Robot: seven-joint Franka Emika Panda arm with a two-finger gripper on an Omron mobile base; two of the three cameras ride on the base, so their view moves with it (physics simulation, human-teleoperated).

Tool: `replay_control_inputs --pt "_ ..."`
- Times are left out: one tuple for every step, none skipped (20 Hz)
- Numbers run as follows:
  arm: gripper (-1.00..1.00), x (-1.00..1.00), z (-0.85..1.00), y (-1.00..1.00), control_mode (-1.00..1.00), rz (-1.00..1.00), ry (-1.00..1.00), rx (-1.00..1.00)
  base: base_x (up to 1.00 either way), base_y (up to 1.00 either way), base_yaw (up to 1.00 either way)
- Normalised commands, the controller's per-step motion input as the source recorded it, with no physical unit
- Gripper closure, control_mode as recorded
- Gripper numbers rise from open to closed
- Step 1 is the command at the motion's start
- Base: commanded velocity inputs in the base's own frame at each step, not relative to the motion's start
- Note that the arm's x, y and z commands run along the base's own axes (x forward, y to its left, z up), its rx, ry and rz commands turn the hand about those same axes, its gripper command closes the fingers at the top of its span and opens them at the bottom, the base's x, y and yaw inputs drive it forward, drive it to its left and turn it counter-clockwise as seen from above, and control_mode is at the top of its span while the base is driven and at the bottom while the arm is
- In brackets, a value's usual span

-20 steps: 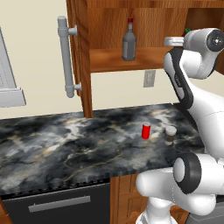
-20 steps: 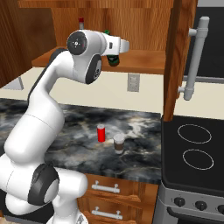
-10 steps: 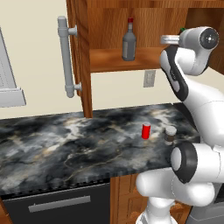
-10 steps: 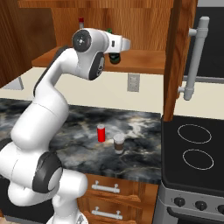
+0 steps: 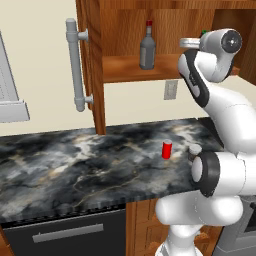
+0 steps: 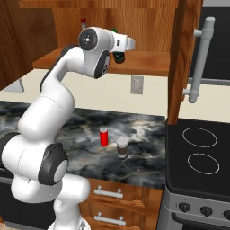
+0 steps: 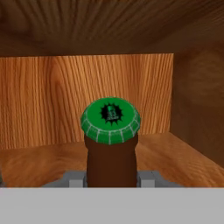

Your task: Sort all alcoholic drinks to one cabinet, and non-alcoholic drinks to the other.

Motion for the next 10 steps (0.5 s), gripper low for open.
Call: replay_control_inputs --pt "1.00 0.29 0.00 0.00 -1.00 0.00 0.00 0.01 0.00 0.00 0.00" --pt "1.00 0.29 0.00 0.00 -1.00 0.00 0.00 0.01 0.00 0.00 0.00" --pt "1.00 0.28 0.00 0.00 -1.00 0.00 0.01 0.01 0.00 0.00 0.00" --pt "1.00 0.26 0.00 0.00 -1.00 0.00 0.00 0.01 0.00 0.00 0.00" --pt "1.00 0.25 0.00 0.00 -1.00 0.00 0.00 0.00 0.00 0.00 0.00" --pt "1.00 0.23 0.00 0.00 -1.00 0.00 0.00 0.00 0.00 0.00 0.00" --pt "1.00 0.22 0.00 0.00 -1.00 0.00 0.00 0.00 0.00 0.00 0.00" --pt "1.00 0.21 0.00 0.00 -1.00 0.00 0.00 0.00 0.00 0.00 0.00" --pt "1.00 0.17 -0.02 0.00 -1.00 0.00 0.00 0.00 0.00 0.00 0.00" --pt "1.00 0.14 -0.08 0.00 -1.00 0.00 0.00 0.00 0.00 0.00 0.00"
